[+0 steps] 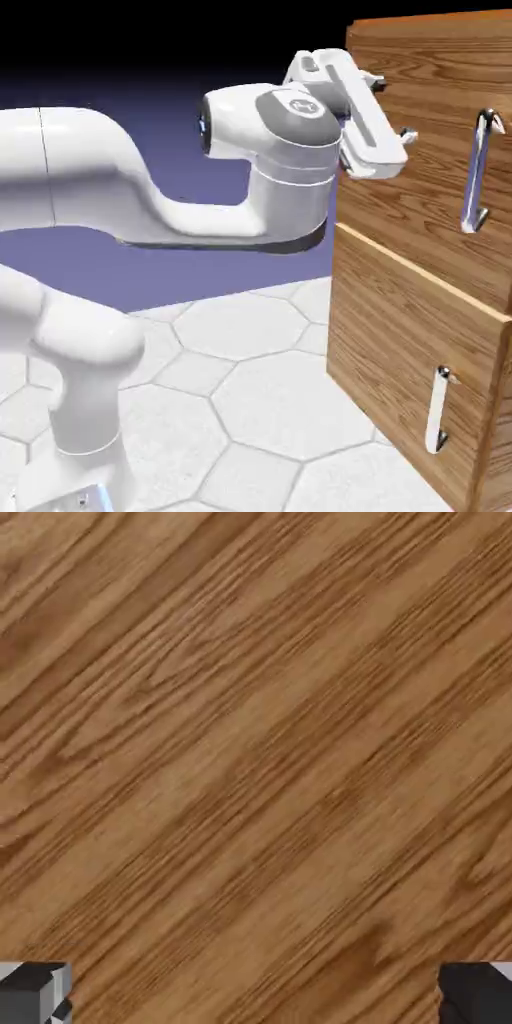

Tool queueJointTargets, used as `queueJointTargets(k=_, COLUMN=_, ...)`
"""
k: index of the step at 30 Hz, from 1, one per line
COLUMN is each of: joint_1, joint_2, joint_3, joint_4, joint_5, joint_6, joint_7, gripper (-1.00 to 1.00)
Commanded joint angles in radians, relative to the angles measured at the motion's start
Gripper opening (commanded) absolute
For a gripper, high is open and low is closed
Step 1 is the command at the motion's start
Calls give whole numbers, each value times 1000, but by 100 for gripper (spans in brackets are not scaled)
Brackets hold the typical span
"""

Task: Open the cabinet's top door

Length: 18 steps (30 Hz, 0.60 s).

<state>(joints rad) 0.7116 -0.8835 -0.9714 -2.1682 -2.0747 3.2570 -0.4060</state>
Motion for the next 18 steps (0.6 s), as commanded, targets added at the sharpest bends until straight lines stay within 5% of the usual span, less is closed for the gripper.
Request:
queueJointTargets(k=1, joint_1=15, joint_2=-7, joint_3=-20, joint_4=13, joint_5=-44, joint_6=5, joint_7=-24, gripper=0)
queueJointTargets(k=11, joint_1=160, joint_2=-72, joint_3=-222, joint_4=147, joint_5=-474, joint_6=50, joint_7=-262, gripper=0)
queueJointTargets(k=17, joint_1=336, joint_2=-40, joint_3=-310, joint_4=257, joint_5=-473, joint_6=10, joint_7=-272, gripper=0)
queueJointTargets(k=18, joint_1=336, joint_2=-40, joint_3=-310, joint_4=257, joint_5=-473, joint_6=10, joint_7=-272, gripper=-100)
